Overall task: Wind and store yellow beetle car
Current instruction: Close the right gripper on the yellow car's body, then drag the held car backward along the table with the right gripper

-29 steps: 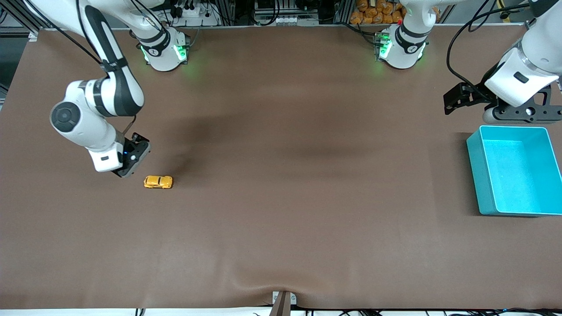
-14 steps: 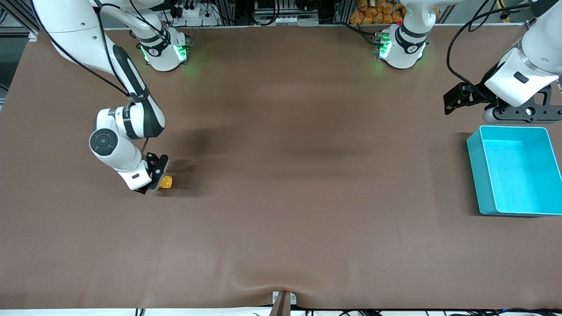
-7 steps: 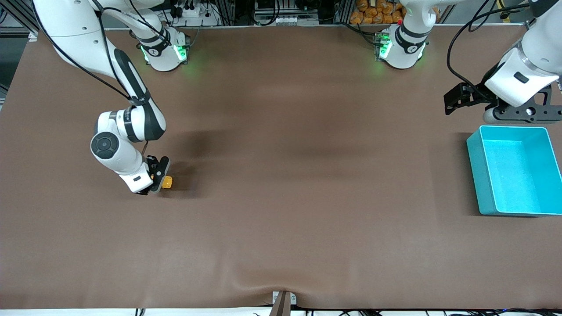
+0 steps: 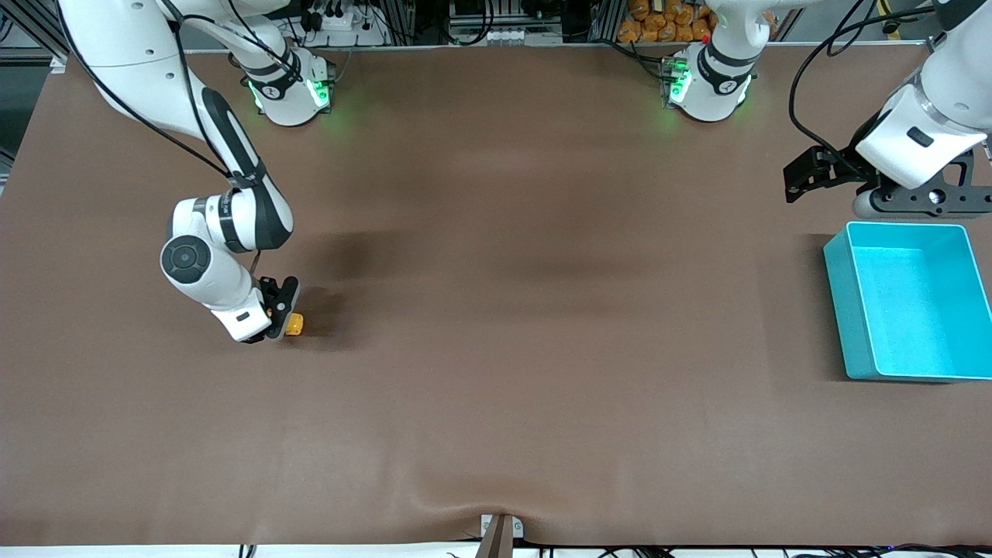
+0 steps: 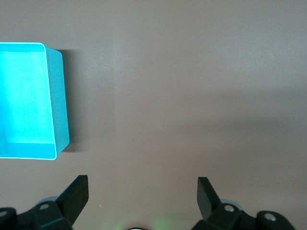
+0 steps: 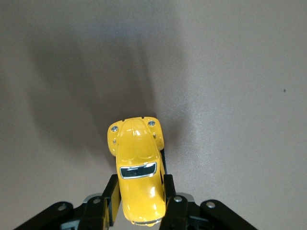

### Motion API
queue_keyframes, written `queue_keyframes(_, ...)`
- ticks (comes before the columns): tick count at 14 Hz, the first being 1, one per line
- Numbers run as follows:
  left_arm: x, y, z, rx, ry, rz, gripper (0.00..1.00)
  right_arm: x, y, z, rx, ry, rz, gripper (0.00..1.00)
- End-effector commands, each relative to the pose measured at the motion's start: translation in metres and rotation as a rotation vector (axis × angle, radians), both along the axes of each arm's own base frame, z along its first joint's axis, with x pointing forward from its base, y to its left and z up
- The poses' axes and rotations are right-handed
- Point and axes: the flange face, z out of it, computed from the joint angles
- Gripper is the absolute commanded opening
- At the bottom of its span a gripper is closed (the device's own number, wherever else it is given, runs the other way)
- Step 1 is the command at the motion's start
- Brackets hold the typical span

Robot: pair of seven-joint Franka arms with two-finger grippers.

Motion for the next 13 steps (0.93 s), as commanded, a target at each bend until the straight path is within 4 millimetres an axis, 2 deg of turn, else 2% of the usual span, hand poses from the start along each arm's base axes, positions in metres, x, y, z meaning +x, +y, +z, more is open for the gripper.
queue_keyframes(1,-0.001,0.001,0.005,0.026,-0.019,0.005,1.0,0.005,-0.004,-0.012,-0.009,0.013,0.027,0.3)
queue_keyframes(9,-0.001,0.001,0.005,0.026,-0.021,0.005,1.0,0.004,-0.014,-0.016,-0.012,0.025,0.054,0.3)
queue_keyframes(13,-0.001,0.001,0.005,0.026,-0.022,0.003,1.0,0.005,-0.036,-0.016,-0.011,0.029,0.06,0.3)
